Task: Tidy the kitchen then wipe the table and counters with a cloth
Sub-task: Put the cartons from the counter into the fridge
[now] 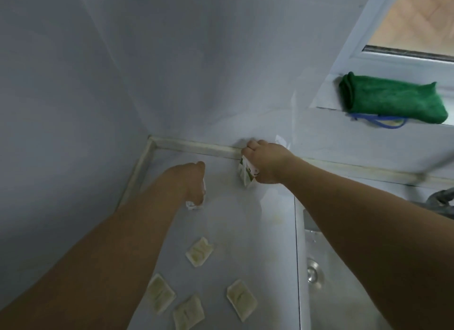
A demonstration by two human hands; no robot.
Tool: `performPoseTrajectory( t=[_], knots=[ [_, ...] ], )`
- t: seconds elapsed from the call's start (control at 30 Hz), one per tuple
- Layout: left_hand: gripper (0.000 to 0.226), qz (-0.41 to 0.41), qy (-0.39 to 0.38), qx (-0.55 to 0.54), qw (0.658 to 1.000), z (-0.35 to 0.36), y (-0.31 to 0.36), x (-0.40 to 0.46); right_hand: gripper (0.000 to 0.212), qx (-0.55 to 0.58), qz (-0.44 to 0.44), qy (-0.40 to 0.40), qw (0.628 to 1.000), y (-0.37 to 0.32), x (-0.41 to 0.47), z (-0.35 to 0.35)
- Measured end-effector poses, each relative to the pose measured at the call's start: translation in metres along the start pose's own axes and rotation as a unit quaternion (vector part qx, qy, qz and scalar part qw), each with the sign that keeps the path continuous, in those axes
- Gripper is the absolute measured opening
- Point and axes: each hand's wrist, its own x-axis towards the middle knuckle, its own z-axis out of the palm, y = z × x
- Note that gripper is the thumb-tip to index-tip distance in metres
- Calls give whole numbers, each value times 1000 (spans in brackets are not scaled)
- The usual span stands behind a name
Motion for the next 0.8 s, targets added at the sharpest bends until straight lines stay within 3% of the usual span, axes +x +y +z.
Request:
performPoseTrajectory(
  t=[0.2, 0.37, 0.57, 0.8],
  knots=[
    [52, 36, 59, -21, 997, -16, 40, -38, 65, 52, 80, 13, 995, -4, -80, -8],
    [62, 74, 38, 19, 996, -21, 108, -82, 59, 114, 178, 18, 977, -4, -188, -4],
    [64, 151, 8, 77, 986, 4, 213, -125, 58, 170, 281, 34, 944, 3, -324, 22],
    [55, 276, 4, 185, 943, 56, 368, -193, 52, 224, 410, 54, 883, -1, -510, 78]
  ],
)
